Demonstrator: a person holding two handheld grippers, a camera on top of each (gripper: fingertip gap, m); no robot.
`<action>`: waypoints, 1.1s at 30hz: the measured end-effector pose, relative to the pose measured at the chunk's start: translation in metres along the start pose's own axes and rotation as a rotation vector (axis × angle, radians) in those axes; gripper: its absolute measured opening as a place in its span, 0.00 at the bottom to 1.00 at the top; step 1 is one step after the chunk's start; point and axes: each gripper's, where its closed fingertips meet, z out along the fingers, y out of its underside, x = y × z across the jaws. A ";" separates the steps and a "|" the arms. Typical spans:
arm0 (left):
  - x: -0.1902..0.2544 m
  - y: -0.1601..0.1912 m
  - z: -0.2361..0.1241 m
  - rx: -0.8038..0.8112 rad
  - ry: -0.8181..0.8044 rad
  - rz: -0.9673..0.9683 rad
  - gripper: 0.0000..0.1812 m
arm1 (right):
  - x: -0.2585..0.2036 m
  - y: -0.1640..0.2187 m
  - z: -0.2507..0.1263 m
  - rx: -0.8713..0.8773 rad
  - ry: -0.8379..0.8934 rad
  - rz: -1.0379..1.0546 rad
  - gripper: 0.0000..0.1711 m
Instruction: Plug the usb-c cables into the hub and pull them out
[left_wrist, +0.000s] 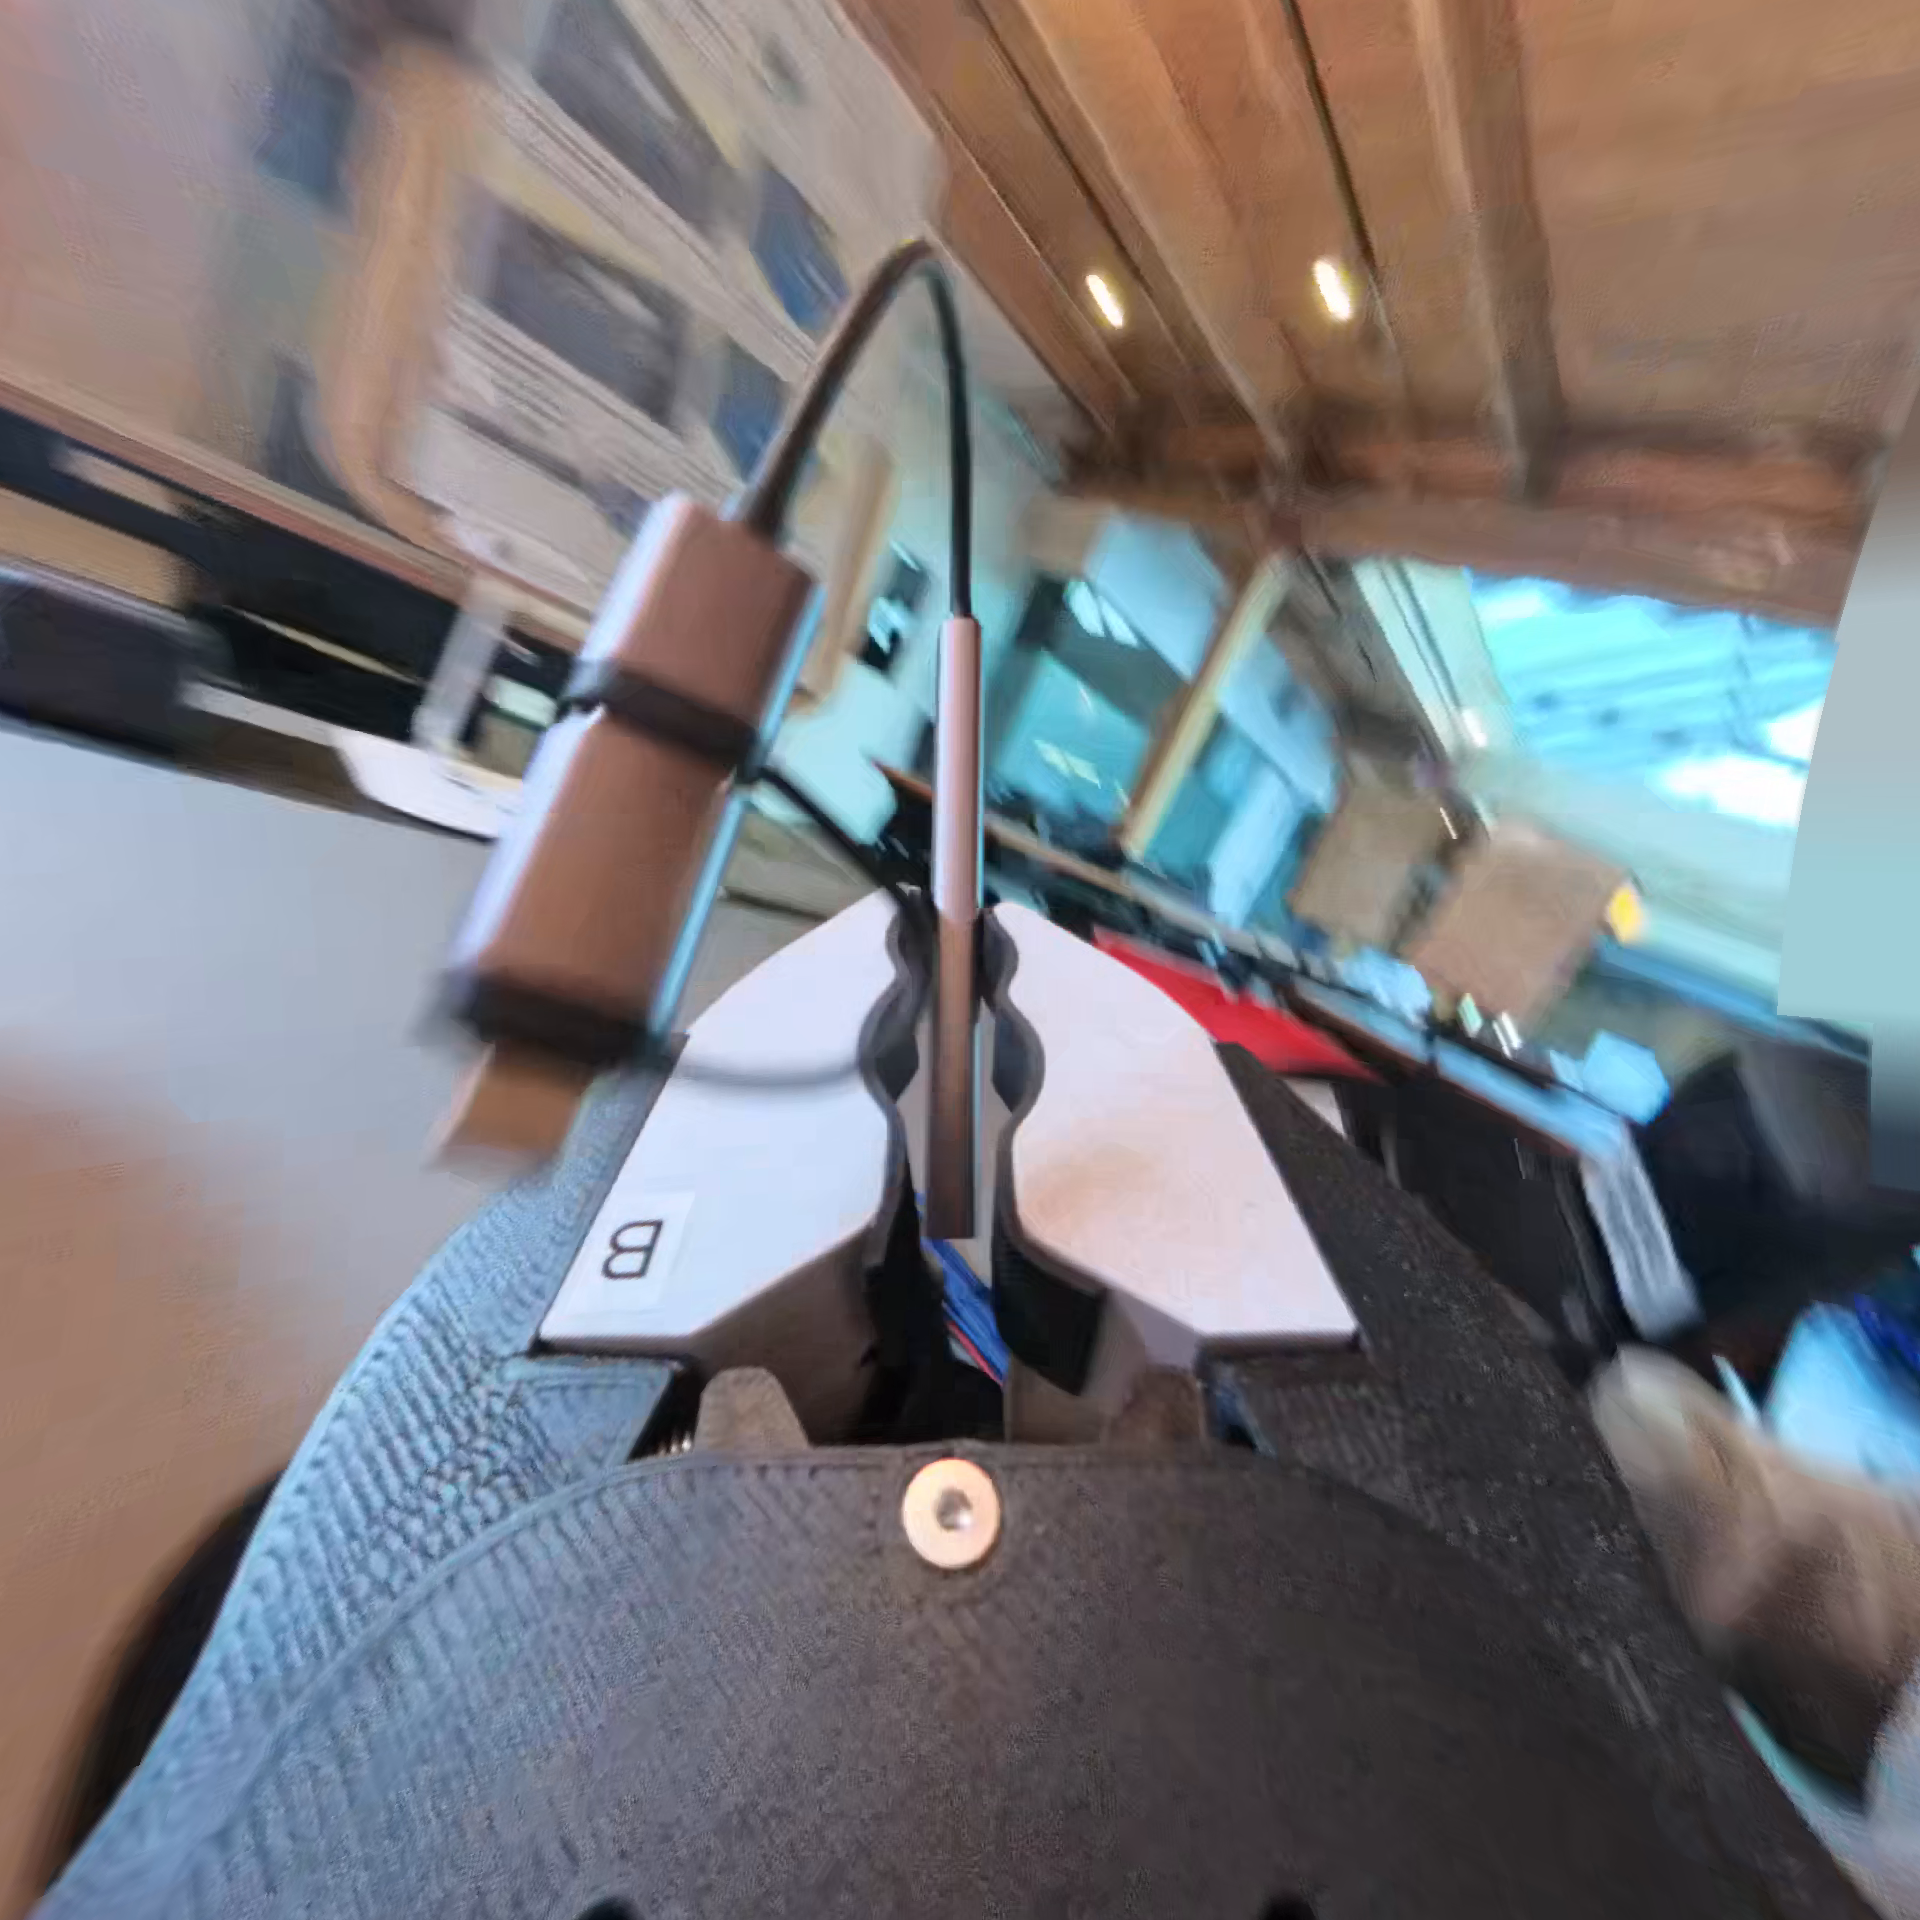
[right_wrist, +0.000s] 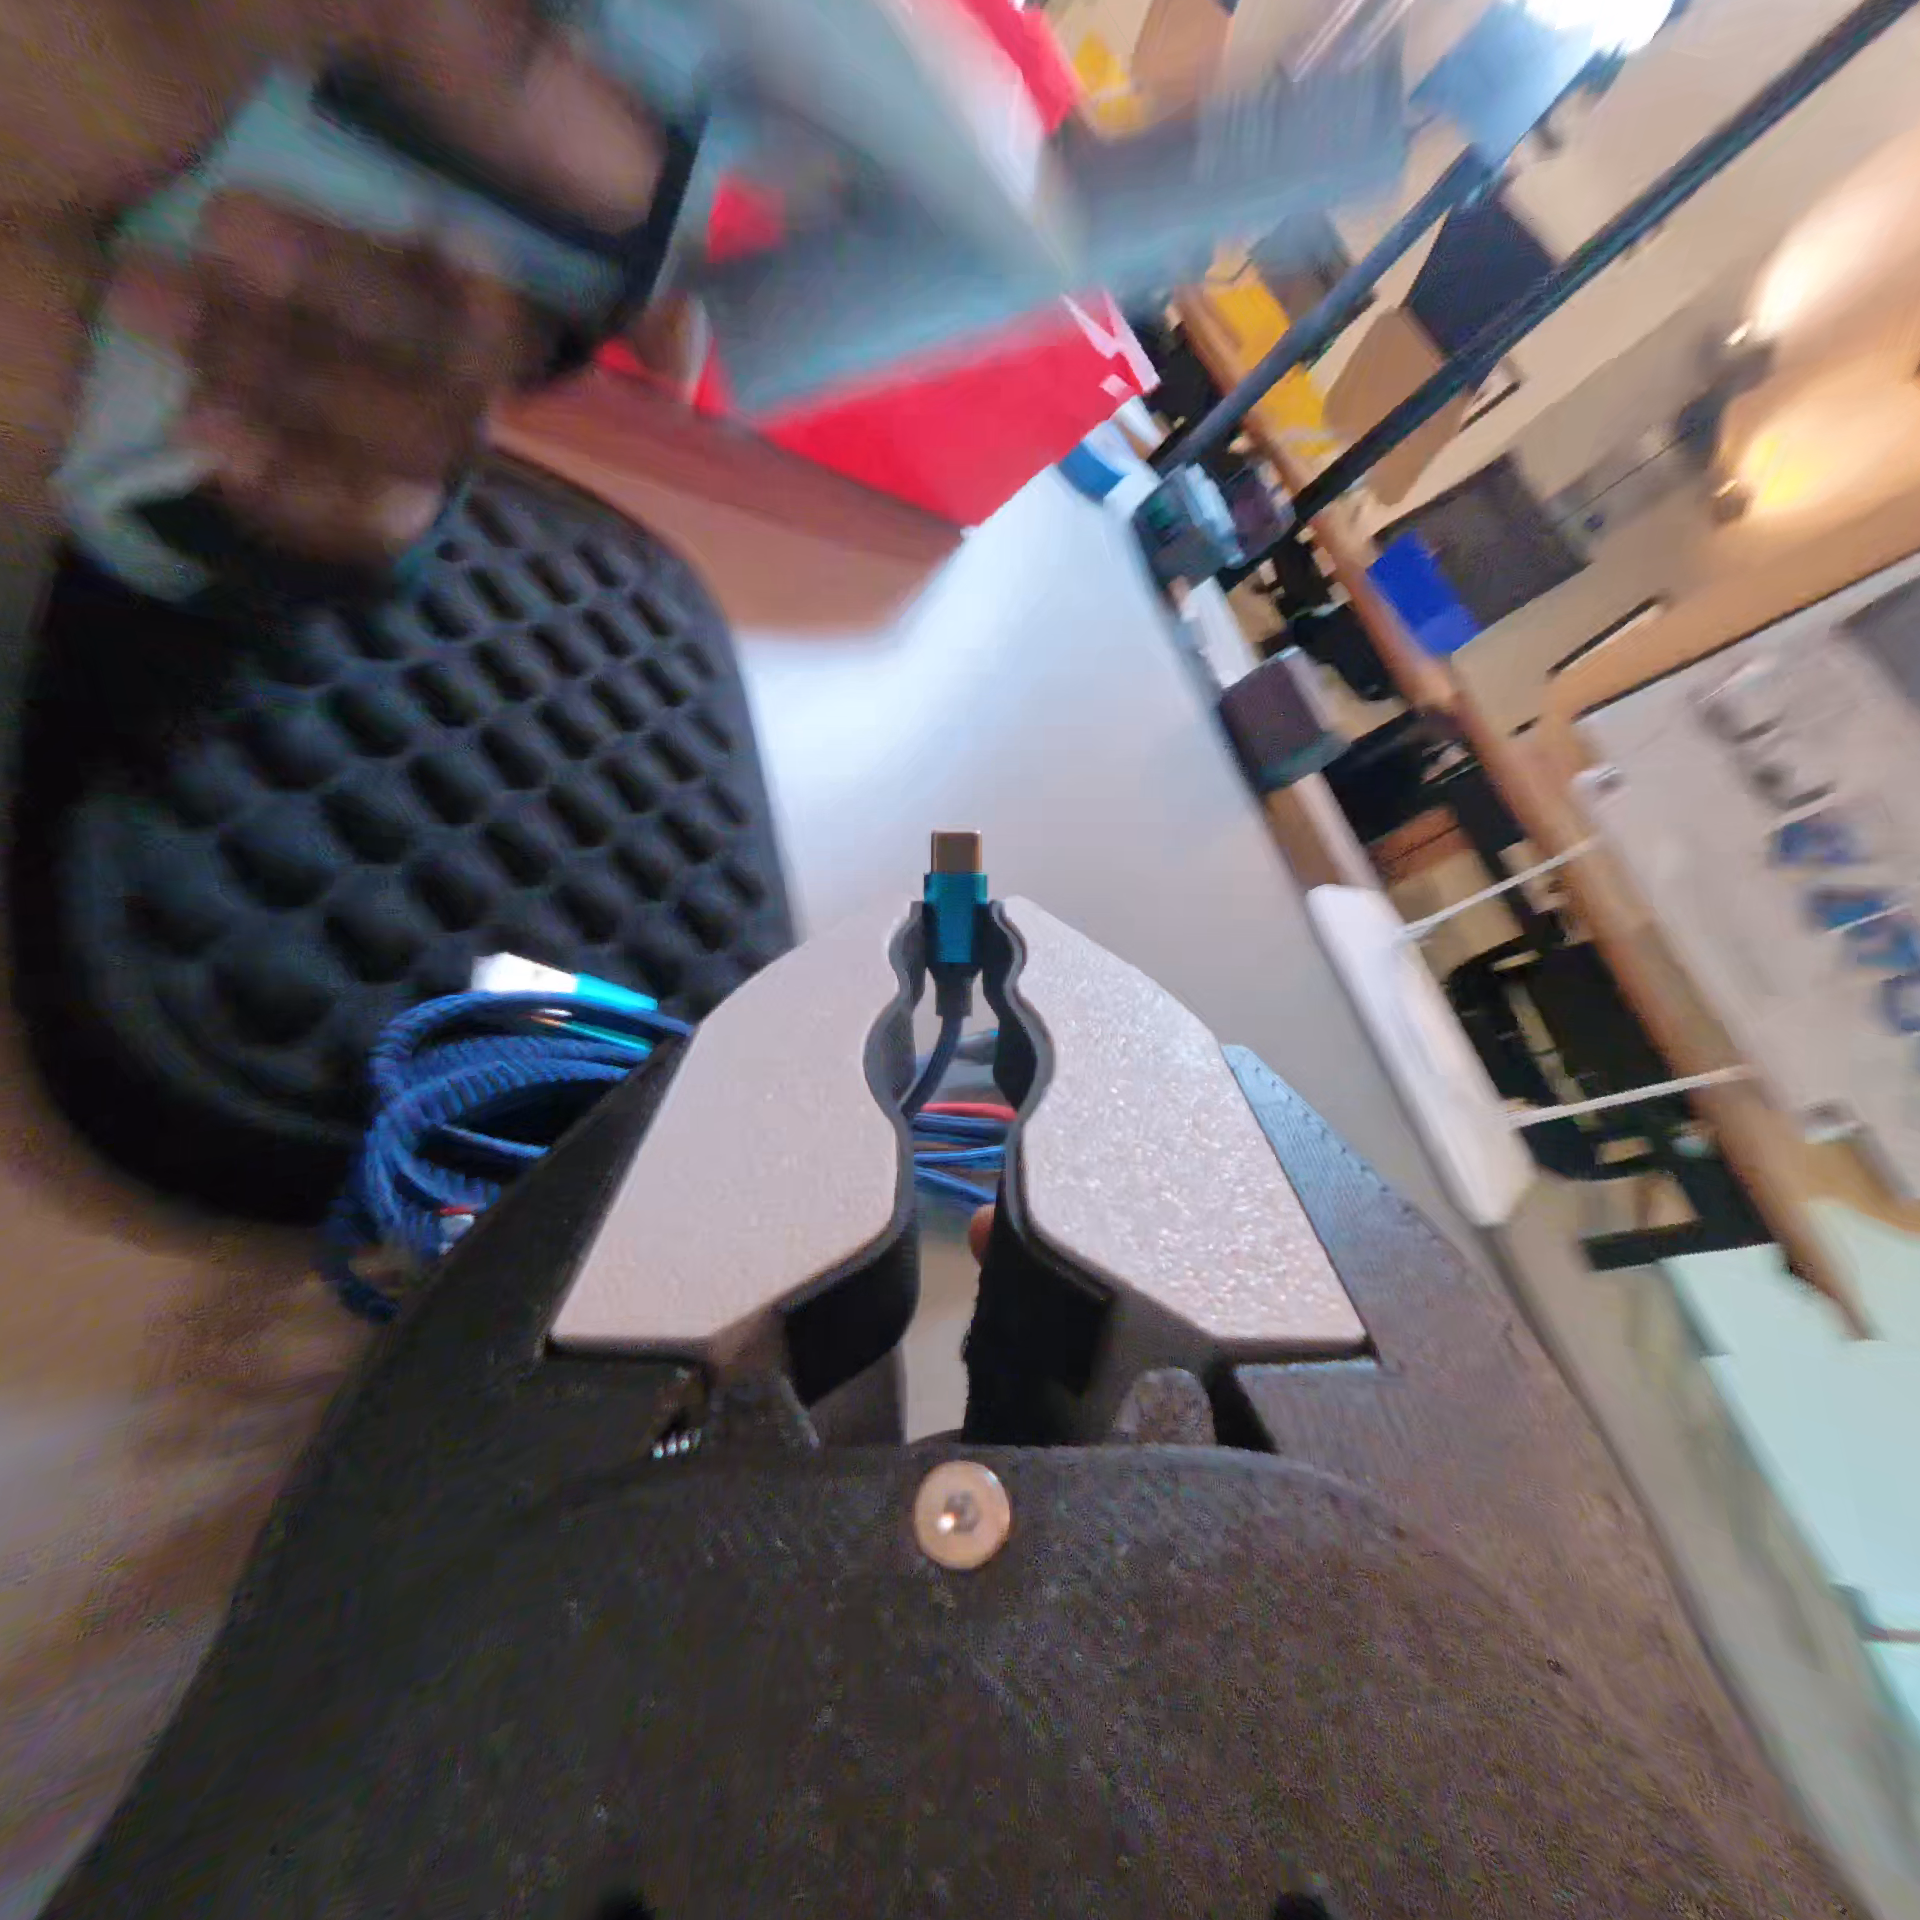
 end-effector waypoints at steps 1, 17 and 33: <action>-0.018 -0.016 -0.012 0.043 -0.044 -0.020 0.05 | -0.010 0.003 -0.002 0.014 0.006 0.035 0.06; 0.043 0.033 -0.002 -0.166 0.236 0.155 0.06 | 0.229 -0.061 -0.162 0.278 0.505 0.184 0.06; 0.043 0.038 0.000 -0.194 0.233 0.161 0.06 | 0.268 0.195 -0.303 -0.481 0.795 0.376 0.06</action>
